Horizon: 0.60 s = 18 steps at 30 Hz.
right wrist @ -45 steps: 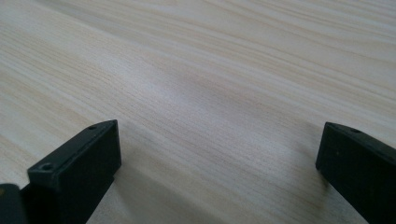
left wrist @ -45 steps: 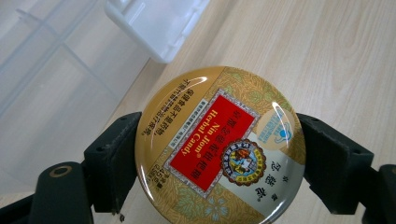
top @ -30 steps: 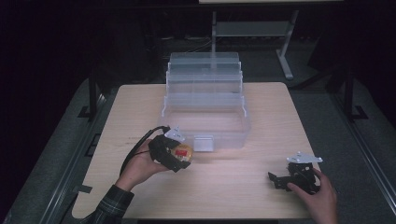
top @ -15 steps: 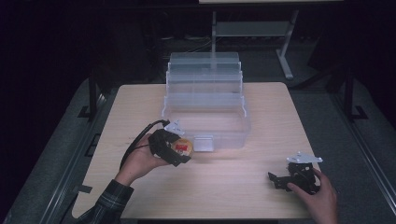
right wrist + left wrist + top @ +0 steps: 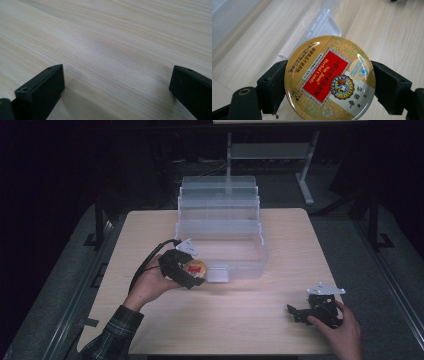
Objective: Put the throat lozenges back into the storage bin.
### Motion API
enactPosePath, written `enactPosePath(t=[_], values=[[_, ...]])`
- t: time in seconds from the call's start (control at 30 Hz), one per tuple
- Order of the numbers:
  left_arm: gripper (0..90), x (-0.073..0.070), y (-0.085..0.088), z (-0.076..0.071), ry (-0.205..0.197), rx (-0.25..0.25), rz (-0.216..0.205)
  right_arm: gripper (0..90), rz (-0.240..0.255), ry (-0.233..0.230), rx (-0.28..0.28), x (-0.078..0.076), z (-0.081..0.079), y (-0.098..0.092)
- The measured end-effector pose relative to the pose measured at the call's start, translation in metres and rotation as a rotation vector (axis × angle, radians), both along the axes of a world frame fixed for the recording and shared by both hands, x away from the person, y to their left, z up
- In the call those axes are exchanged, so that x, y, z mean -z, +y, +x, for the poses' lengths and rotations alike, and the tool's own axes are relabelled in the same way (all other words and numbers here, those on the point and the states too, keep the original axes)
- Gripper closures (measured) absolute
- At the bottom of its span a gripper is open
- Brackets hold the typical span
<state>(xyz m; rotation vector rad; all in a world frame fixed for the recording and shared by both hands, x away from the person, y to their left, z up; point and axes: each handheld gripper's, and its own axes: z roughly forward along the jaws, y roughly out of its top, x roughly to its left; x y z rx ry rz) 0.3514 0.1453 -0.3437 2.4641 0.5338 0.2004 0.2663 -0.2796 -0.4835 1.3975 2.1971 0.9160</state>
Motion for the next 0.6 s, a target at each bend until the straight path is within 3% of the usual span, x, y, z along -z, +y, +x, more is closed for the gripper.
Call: enactPosePath(t=[0.6], values=[[19.5, -0.009, 0.001, 0.018, -0.009, -0.036, -0.007, 0.0, 0.001, 0.001, 0.001, 0.000, 0.000, 0.000]])
